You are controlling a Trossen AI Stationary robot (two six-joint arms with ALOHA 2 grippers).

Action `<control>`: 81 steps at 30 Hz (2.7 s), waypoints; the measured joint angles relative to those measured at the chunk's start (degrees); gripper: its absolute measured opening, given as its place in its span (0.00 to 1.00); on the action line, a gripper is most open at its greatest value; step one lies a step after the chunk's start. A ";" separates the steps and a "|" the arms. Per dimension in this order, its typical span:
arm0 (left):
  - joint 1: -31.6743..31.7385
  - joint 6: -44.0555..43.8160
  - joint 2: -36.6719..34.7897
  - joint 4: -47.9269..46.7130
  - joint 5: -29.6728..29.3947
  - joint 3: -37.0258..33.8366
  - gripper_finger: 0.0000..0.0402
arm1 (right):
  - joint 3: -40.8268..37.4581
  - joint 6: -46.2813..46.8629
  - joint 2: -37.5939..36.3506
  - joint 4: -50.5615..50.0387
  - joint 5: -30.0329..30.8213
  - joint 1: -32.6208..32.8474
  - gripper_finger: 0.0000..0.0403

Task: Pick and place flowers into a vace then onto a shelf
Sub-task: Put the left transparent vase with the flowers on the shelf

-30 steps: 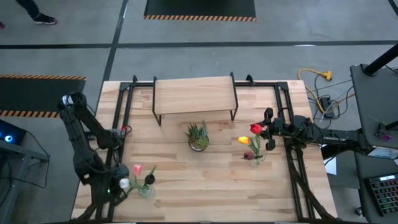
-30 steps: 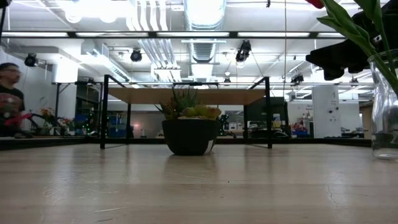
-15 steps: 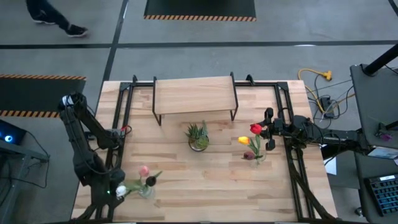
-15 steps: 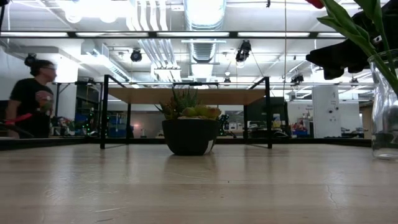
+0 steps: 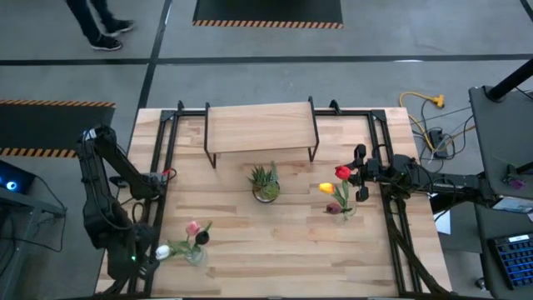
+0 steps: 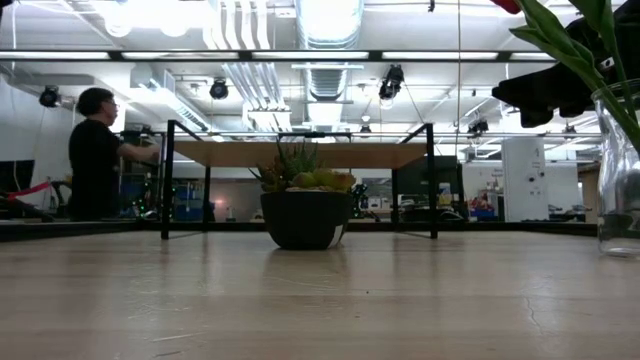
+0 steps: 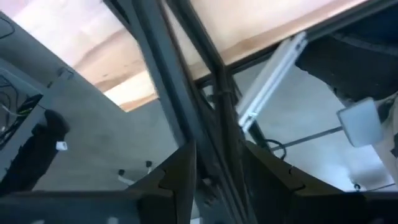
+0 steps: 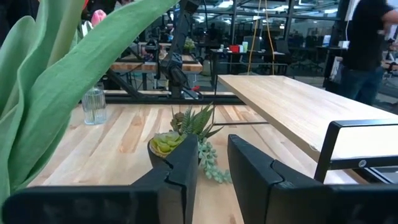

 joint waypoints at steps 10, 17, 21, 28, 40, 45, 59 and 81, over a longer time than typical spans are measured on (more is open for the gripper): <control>-0.91 0.66 8.98 -3.33 -5.78 13.31 0.28 | 0.00 -0.43 -0.02 -0.04 -0.02 0.00 0.19; -2.69 1.58 19.54 -14.53 -9.60 27.88 0.28 | 0.00 -1.25 -0.02 -0.04 -0.02 0.02 0.21; -3.06 2.76 25.66 -20.50 -15.79 35.22 0.28 | 0.00 -1.25 -0.02 -0.04 -0.02 0.00 0.21; -3.28 7.82 34.63 -22.45 -25.16 43.69 0.28 | 0.00 -1.25 -0.02 -0.04 -0.02 0.02 0.19; -3.73 8.71 44.55 -24.45 -51.23 44.83 0.28 | 0.00 -1.69 -0.02 0.00 0.00 0.02 0.19; -3.76 9.31 47.93 -23.64 -57.16 44.61 0.28 | 0.00 -1.99 -0.02 -0.02 0.00 0.02 0.21; -0.59 19.45 50.23 -14.01 -65.77 39.58 0.43 | 0.00 -1.89 0.00 -0.04 0.02 0.01 0.19; -0.74 17.74 50.10 1.24 -43.06 27.88 0.55 | 0.00 -1.64 -0.04 0.28 0.04 0.02 0.17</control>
